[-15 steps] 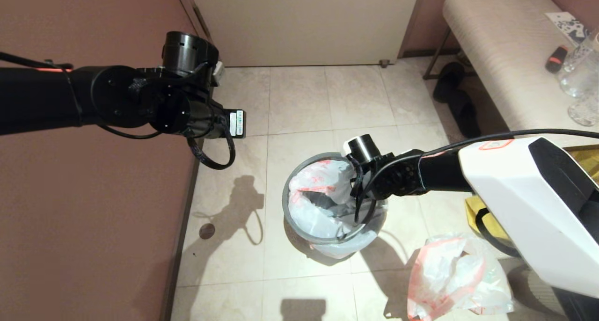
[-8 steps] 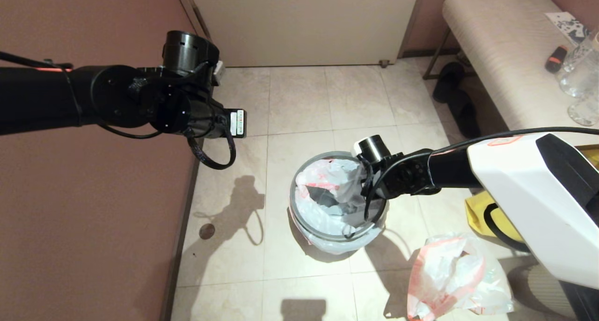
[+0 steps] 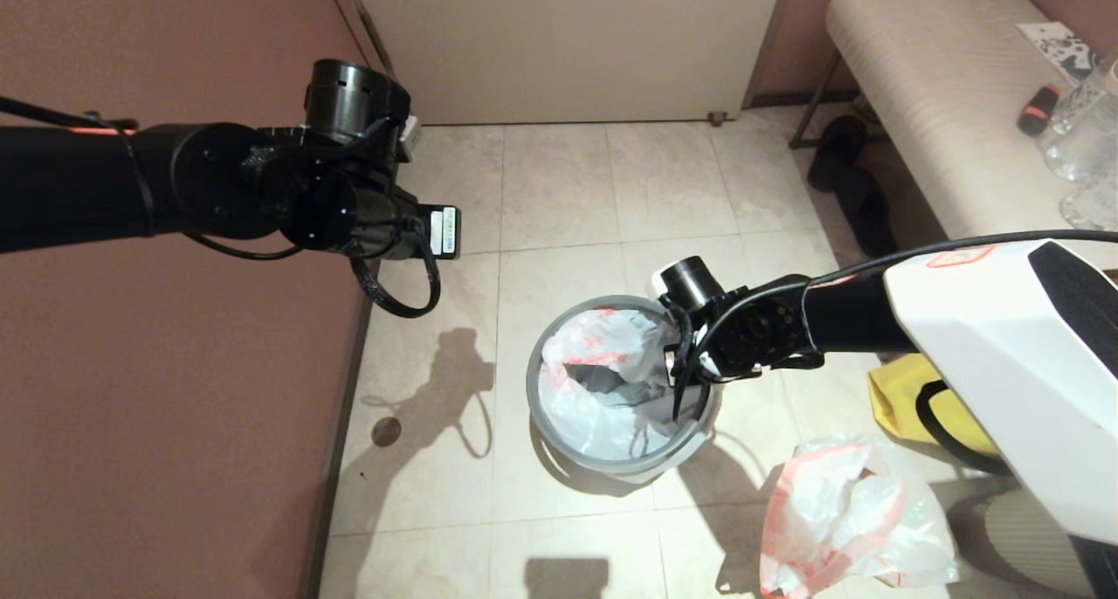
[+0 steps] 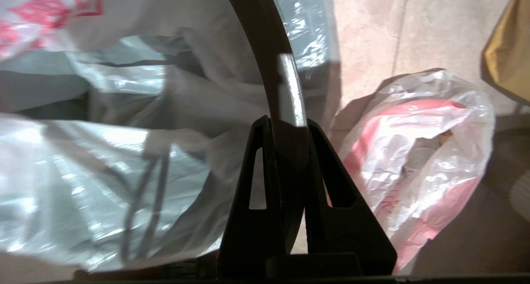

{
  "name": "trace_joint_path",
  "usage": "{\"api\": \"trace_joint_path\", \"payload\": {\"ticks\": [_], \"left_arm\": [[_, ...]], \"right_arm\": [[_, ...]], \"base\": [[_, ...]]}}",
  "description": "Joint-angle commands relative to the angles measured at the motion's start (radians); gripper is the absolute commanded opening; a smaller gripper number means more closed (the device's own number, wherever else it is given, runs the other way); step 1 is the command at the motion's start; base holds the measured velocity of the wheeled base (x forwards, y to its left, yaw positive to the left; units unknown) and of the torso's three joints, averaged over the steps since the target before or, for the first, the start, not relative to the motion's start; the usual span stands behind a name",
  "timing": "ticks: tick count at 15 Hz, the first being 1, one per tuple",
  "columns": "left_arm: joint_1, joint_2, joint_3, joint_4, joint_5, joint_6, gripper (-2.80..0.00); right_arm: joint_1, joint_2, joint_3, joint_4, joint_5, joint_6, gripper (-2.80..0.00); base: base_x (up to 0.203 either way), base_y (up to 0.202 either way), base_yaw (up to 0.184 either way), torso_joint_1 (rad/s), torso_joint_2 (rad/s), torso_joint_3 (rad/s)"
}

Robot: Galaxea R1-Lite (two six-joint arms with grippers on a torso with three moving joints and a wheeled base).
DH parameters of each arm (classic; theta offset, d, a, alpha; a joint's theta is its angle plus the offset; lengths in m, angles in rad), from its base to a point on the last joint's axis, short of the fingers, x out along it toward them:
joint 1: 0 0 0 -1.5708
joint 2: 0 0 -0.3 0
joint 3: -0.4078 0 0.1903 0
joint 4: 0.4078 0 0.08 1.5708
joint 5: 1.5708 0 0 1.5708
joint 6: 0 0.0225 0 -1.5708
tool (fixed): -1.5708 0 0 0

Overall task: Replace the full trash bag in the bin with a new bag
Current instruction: Place the trash can ring on the trash can

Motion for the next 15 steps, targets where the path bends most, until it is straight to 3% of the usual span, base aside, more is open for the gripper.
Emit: {"api": "trace_joint_path", "payload": {"ticks": [1,7,15], "left_arm": [[0.0,-0.003,0.0,0.001,0.002,-0.001,-2.8],[-0.001,-0.005,0.0,0.001,0.002,-0.001,-2.8],[-0.002,0.0,0.001,0.001,0.002,-0.001,-2.8]], "right_arm": [[0.033,-0.074,0.004,0.003,0.039,0.018,-2.8],[0.055,-0.14,0.01,0.004,0.057,0.055,-2.8],[-0.011,-0.157,0.073,0.001,0.065,0.058,-2.8]], "base": [[0.0,0.0,0.0,0.0,0.0,0.0],[0.0,0.0,0.0,0.0,0.0,0.0],[0.0,0.0,0.0,0.0,0.0,0.0]]}}
